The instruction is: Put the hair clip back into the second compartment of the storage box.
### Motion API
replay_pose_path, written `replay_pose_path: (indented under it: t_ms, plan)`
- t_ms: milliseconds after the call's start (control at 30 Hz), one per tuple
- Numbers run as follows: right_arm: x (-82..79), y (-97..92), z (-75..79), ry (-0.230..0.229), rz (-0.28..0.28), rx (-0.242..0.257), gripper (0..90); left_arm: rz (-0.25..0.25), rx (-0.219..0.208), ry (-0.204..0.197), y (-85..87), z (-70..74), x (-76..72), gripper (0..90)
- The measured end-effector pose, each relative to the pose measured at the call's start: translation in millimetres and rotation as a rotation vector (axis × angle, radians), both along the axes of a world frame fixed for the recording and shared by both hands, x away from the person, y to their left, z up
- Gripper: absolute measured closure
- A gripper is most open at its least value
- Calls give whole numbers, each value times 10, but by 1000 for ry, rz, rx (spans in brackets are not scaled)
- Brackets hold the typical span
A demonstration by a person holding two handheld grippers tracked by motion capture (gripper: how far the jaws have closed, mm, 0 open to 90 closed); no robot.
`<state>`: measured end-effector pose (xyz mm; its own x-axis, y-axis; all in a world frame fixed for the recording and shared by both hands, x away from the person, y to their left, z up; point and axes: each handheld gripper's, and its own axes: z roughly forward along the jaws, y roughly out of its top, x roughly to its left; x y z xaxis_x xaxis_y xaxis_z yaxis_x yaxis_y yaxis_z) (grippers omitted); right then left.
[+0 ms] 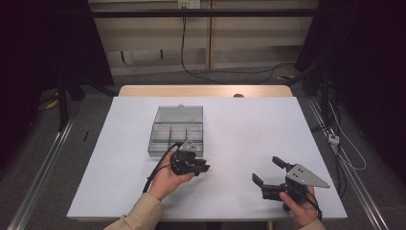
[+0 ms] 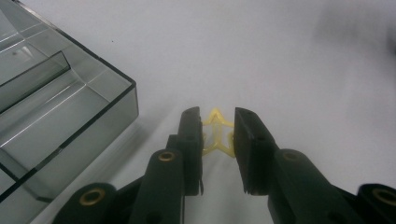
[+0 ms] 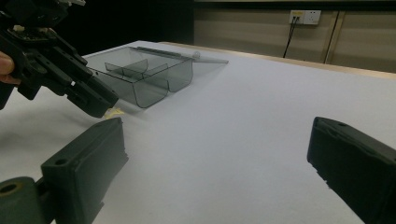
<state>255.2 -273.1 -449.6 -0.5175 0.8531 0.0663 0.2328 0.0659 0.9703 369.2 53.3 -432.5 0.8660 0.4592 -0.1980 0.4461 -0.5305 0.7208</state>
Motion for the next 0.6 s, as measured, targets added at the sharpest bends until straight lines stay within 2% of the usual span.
replay_pose_path:
  t_ms: [600]
  plan:
    - [5,2,-4,2,2,3,37,-12,6,7,102,226,56,732]
